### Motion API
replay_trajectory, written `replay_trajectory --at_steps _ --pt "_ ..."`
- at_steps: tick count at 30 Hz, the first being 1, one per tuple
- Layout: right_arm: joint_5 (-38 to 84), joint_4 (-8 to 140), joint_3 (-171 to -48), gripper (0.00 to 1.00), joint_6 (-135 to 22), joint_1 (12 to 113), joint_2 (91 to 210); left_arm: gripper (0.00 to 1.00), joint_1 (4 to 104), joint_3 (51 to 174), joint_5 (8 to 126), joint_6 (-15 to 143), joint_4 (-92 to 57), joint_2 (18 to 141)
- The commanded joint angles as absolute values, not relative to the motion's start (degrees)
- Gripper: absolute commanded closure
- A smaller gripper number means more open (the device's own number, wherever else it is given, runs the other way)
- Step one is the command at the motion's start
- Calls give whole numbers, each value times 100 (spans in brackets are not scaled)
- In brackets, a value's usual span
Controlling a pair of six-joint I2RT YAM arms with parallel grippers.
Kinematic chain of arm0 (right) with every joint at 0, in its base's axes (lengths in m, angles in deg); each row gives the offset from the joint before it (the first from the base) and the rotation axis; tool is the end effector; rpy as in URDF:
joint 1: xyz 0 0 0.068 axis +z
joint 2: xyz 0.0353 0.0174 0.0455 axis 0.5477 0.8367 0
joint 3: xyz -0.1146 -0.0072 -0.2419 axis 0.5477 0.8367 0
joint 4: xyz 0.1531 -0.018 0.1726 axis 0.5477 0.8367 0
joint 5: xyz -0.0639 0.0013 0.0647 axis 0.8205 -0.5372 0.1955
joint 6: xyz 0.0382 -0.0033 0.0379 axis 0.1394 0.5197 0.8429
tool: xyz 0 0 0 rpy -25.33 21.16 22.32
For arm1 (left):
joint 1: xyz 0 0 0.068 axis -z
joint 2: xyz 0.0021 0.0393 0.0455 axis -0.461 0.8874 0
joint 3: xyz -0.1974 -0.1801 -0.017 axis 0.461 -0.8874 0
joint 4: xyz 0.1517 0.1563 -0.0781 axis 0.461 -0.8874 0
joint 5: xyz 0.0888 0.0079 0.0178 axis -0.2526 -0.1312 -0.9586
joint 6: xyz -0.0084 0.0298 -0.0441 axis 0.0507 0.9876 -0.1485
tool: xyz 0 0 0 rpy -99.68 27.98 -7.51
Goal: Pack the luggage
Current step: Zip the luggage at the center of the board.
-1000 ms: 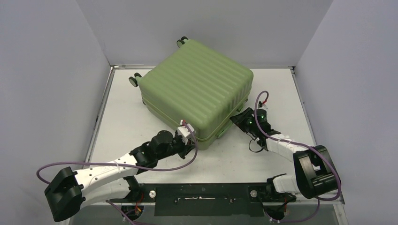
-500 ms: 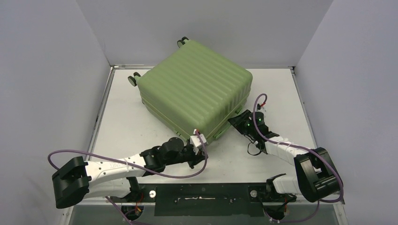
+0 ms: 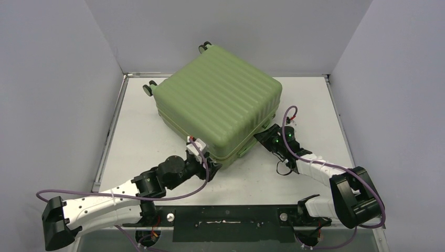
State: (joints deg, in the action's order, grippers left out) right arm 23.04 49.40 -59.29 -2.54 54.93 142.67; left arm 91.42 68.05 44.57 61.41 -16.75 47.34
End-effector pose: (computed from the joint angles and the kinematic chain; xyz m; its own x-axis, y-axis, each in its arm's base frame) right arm 0.2091 0.0884 0.1873 -0.6493 0.6735 -0.3534 0.1942 0.5961 0.7791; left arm 0.0776 -0.1394 0.2683 -0.2847 0.0299 -0.9582 0.7202 0.6663 -0.1932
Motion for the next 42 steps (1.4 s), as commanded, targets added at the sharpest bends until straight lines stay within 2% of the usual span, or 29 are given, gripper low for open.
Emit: replay_trajectory --at_steps 1,12,17,22,36,42 --pt "1523 5315 -5740 100 -432 5761 14221 35 9029 6667 4170 5934 -2125 4987" --pt "1497 5371 -5840 100 -412 5865 14155 36 8345 6455 4950 6175 -886 6023" --pt "1443 5316 -5811 100 -404 5881 14164 39 8148 6361 5405 6428 -37 6367" --pt "1407 5302 -5842 100 -400 5906 14155 43 8150 6568 5798 6527 179 6693" --pt "1414 5287 -5790 100 -364 5953 14048 38 8237 6587 5433 6244 -1235 5183" --pt "1410 5199 -5830 100 -271 5999 14101 37 8247 6530 5415 6179 -965 5187"
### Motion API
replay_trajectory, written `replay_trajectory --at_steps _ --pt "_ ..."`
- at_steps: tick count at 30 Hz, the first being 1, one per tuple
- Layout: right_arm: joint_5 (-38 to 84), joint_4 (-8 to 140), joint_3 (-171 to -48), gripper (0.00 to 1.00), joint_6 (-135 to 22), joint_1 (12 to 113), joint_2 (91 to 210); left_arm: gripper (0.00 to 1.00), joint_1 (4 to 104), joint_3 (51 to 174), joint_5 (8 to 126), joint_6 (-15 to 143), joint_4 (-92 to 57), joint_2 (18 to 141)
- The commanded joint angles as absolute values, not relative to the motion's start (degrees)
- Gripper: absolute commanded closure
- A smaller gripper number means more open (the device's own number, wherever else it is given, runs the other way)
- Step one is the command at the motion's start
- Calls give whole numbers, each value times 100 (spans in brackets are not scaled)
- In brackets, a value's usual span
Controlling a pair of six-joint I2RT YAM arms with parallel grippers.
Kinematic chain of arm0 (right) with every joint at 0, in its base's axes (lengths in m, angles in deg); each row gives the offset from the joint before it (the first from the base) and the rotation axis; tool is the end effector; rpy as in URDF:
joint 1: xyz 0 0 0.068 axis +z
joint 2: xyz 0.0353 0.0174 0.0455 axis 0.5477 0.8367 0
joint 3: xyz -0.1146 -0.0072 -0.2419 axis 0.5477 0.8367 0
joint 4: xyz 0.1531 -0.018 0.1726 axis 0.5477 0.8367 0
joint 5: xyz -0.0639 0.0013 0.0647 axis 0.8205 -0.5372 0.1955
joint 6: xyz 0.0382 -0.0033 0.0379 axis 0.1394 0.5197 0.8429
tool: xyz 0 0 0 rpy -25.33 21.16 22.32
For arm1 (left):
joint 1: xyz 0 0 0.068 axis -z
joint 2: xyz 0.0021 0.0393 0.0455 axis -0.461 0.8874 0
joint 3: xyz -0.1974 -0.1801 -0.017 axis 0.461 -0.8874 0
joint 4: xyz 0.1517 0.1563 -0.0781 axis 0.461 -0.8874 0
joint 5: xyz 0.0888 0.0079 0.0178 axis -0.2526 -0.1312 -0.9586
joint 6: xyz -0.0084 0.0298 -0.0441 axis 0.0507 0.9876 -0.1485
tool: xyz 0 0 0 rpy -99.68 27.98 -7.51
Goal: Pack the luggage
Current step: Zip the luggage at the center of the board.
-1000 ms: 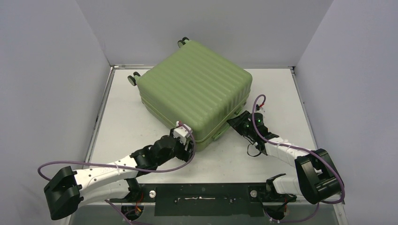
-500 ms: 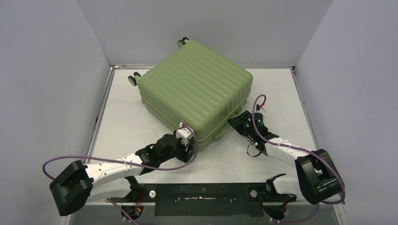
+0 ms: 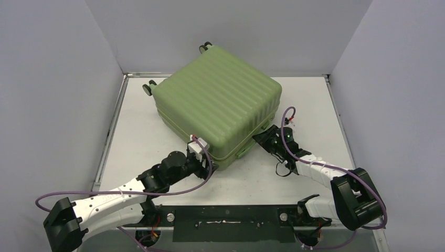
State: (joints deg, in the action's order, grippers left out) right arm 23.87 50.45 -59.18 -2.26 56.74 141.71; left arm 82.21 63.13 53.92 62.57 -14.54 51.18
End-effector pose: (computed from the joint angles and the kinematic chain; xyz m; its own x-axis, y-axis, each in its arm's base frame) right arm 0.2040 0.0934 0.1885 -0.6613 0.6608 -0.3550 0.1861 0.6030 0.7757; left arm 0.0984 -0.1345 0.2346 -0.3614 0.1135 -0.9255 0.7058 0.6819 -0.1920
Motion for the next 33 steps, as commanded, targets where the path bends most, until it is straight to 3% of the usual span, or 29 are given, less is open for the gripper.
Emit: replay_trajectory --at_steps 1,6,15,27,33 --pt "1412 5197 -5841 100 -247 6014 14107 37 8247 6545 5423 6188 -894 5266" --pt "1378 5161 -5874 100 -145 6092 14109 39 8255 6641 5399 6230 -635 5704" --pt "1378 5143 -5898 100 -69 6167 14062 52 8330 6675 5651 6199 -651 5873" --pt "1421 5143 -5827 100 -60 6177 14013 44 8357 6342 5287 5666 -1336 4918" --pt "1414 5134 -5869 100 -43 6190 14032 45 8373 6460 5386 5629 -1391 5232"
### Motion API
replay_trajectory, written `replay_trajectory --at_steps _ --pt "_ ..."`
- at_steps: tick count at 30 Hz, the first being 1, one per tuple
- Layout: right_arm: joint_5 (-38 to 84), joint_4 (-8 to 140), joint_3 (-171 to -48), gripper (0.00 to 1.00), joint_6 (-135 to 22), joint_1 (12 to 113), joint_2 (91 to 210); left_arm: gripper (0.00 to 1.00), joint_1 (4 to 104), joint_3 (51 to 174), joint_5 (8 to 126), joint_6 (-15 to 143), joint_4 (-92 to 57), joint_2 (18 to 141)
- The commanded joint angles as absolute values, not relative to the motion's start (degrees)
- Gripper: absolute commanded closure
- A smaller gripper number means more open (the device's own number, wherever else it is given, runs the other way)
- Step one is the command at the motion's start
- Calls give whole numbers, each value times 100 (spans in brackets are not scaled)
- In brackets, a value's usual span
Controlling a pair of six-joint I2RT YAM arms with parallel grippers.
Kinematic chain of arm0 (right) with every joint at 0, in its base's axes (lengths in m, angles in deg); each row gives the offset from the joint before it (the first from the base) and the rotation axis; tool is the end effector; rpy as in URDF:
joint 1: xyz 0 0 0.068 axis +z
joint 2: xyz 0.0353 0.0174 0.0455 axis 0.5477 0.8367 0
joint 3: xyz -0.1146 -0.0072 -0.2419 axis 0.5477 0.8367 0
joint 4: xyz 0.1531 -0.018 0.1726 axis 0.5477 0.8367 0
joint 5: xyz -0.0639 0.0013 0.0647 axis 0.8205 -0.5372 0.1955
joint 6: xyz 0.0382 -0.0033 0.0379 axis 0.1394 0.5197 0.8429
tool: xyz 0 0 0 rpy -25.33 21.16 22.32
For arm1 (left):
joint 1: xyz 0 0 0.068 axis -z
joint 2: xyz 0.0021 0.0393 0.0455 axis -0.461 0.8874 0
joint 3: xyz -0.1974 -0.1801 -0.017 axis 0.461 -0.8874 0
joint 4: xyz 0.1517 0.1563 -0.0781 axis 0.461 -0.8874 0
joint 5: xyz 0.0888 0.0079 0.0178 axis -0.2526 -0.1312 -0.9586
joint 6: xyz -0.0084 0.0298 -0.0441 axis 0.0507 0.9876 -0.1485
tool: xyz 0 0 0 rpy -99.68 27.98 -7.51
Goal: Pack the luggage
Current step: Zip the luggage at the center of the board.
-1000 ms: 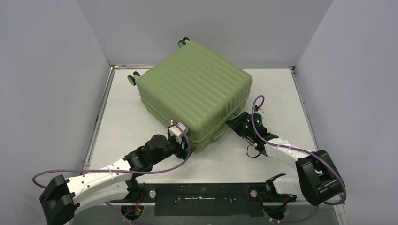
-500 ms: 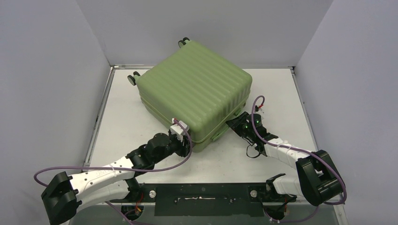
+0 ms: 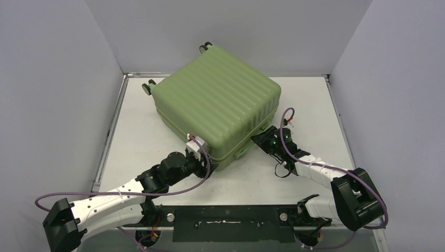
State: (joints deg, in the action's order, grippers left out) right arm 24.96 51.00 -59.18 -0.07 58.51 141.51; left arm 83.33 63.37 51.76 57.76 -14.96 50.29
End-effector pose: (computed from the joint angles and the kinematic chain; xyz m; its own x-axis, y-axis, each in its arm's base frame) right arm 0.2006 0.0988 0.1883 -0.6641 0.6698 -0.3321 0.2038 0.5895 0.7816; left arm 0.0957 -0.1340 0.2375 -0.4046 0.0463 -0.9133 0.6663 0.6989 -0.2598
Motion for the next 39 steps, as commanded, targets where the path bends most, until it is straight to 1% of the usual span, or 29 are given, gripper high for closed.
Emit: replay_trajectory --at_steps 1,8,12,15,19,25,32,39 --pt "1413 5135 -5877 100 -43 6185 14038 45 8376 6486 5388 5625 -1403 5306" --pt "1405 5161 -5910 100 -69 6193 14048 46 8377 6579 5397 5644 -1345 5589" --pt "1396 5144 -5887 100 -61 6193 14052 51 8374 6622 5508 5643 -1208 5790" --pt "1396 5139 -5888 100 -52 6193 14048 60 8376 6620 5577 5615 -1050 5929" --pt "1403 5183 -5909 100 -68 6204 14026 76 8381 6591 5623 5594 -973 5979" --pt "1420 5231 -5931 100 -87 6203 14008 99 8409 6479 5681 5586 -942 5671" --pt "1461 5214 -5948 100 -75 6224 14041 100 8604 6386 5854 5610 -823 5401" --pt "1525 5235 -5959 100 -47 6290 14042 100 9070 6436 5854 5670 -632 5544"
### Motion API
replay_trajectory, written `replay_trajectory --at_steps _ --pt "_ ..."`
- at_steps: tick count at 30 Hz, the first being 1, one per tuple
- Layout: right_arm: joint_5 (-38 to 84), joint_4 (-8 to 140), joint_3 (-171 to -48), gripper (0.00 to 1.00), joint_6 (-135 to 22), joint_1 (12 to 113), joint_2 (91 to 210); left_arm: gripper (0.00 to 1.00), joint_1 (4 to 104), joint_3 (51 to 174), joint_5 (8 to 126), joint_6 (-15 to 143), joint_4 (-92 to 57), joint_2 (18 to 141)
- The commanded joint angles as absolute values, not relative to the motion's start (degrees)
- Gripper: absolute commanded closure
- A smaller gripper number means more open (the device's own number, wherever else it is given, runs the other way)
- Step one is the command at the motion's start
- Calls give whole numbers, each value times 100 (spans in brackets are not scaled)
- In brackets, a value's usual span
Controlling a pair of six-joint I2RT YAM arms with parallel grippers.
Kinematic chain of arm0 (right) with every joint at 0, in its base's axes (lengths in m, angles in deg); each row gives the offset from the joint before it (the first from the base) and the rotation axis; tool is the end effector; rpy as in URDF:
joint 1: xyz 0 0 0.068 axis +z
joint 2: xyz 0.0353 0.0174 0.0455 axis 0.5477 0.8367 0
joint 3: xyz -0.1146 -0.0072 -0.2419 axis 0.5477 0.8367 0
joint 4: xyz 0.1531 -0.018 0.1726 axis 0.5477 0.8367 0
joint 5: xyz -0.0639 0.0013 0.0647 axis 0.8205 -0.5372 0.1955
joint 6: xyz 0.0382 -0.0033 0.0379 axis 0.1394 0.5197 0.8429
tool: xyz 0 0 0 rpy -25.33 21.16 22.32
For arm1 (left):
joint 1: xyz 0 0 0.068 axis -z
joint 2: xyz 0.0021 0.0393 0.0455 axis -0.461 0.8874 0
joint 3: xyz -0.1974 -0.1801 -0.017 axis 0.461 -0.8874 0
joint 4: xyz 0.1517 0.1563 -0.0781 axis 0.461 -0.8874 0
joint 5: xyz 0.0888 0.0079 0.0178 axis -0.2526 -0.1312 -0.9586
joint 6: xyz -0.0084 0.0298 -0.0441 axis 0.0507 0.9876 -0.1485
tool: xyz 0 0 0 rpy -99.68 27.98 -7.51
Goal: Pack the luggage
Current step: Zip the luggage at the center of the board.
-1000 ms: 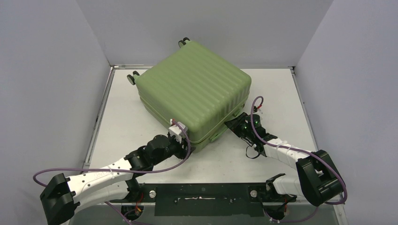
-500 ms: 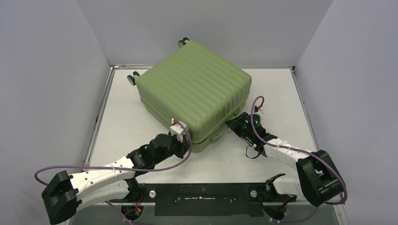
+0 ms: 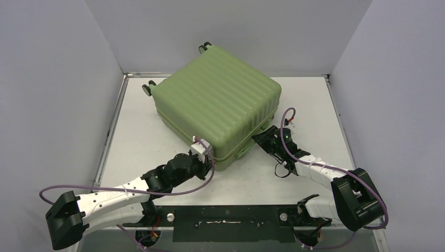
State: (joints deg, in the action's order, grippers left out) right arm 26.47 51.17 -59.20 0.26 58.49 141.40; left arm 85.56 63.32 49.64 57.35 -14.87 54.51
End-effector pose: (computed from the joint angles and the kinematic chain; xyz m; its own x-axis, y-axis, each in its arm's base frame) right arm 0.2009 0.0978 0.1884 -0.6458 0.6837 -0.3399 0.2168 0.5910 0.7770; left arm 0.0961 -0.1442 0.2265 -0.4352 0.1047 -0.8942 0.6591 0.7136 -0.2372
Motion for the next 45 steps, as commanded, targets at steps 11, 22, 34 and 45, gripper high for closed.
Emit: replay_trajectory --at_steps 11,22,34,45 --pt "1662 5260 -5978 100 8 6428 14073 100 9777 6796 5723 5782 -466 6059" --pt "1839 5202 -5948 100 113 6701 14170 100 9844 7307 5635 5879 227 7135" --pt "1990 5363 -5787 100 -80 6782 13858 100 9873 7975 4923 6179 -318 7506" --pt "2638 7236 -6148 36 -1471 6538 12659 31 9848 8063 3349 6342 -1865 5152"
